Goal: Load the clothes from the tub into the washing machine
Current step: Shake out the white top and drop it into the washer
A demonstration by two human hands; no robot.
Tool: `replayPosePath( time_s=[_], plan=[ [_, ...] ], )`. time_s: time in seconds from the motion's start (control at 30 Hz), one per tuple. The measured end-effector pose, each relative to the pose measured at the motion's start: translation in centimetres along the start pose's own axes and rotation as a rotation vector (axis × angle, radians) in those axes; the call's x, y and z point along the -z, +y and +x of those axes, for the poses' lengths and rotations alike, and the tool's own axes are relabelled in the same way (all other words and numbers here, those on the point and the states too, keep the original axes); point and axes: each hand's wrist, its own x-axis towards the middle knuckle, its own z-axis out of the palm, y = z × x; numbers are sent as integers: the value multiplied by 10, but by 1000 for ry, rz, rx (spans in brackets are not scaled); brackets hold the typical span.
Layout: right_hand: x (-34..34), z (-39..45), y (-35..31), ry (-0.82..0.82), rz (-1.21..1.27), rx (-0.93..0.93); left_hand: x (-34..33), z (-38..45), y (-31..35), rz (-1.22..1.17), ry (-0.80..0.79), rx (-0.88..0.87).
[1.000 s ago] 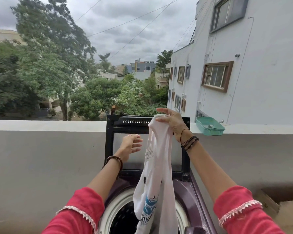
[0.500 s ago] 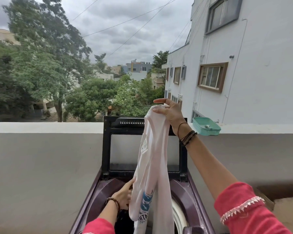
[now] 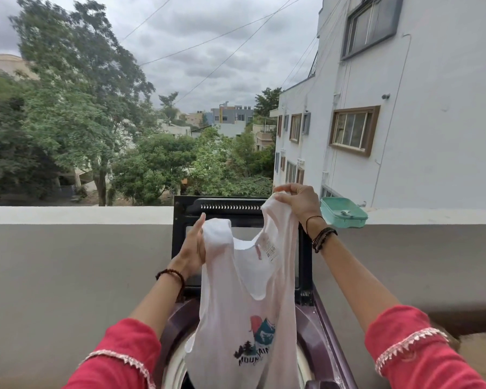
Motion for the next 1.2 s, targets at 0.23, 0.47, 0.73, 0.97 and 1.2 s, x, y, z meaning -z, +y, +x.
replayPosePath(
  time_s=[0.23,0.47,0.73,0.97,1.2],
  plan=[
    [1,12,-9,-254,-543,166,-45,-7,89,508,-253,-190],
    [20,24,-49,99,-612,432,-87,-14,139,1047,224,-741],
    [24,29,-65,298,-771,442,-102,-15,156,887,321,-866],
    [42,37,-83,449,-421,339,-109,-16,175,1018,493,-1120],
    [41,47,-95,362,-351,318,-111,-13,178,1099,577,-1030]
  ],
)
